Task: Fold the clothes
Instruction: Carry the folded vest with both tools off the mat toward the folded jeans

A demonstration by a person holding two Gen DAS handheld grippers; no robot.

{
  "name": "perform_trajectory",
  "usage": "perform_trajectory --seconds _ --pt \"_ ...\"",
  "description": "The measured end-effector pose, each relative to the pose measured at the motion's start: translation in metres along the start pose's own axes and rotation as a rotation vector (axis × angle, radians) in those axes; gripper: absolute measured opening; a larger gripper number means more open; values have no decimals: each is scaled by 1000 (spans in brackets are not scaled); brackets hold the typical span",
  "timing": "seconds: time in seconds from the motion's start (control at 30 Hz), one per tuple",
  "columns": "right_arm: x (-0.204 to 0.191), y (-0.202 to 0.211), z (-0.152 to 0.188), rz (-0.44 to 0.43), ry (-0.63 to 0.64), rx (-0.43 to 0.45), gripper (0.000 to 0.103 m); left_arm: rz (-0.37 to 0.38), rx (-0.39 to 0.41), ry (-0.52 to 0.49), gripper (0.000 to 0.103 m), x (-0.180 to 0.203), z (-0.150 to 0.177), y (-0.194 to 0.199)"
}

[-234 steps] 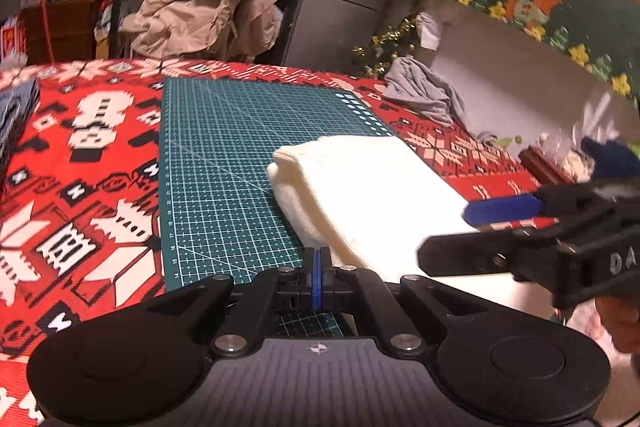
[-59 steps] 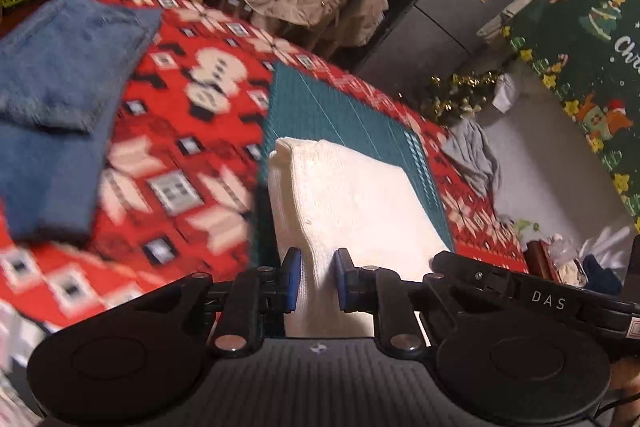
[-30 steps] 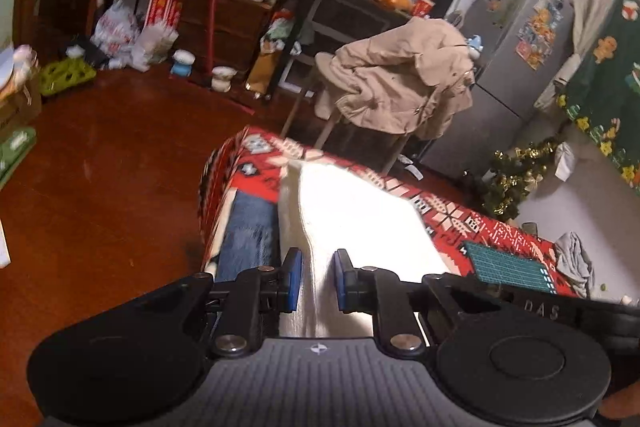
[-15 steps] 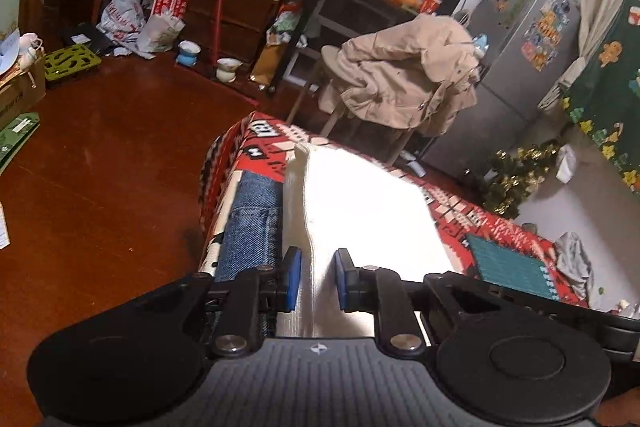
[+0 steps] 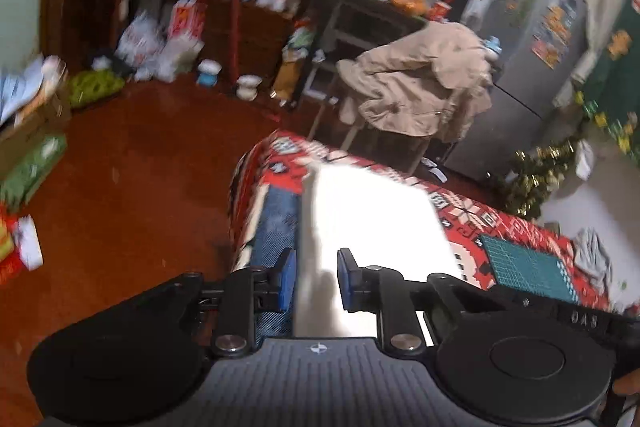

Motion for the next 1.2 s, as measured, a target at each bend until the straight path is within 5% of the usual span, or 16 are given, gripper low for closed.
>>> perform_trajectory --seconds 0.4,0.83,0.9,1.2 --pt "-30 -33 -12 -299 195 -64 5 65 -86 -111 13 53 19 -48" --pt "1 -95 -49 -286 116 -29 5 63 -87 -97 12 58 15 -58" --pt "5 -89 -54 -280 112 -8 5 79 -84 -113 6 62 17 -57" --pt "15 -57 -12 -248 124 -63 5 108 -115 -175 4 87 35 -45"
Point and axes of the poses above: each gripper's, at about its wrist camera, not at the fingertips, and y roughly against the way its jaws point, x to its right, z to its underside, the point moved 7 cm from there along -y, roughly the way its jaws point, and after that the axes turned 10 degrees about x, right-handed, at the moved point
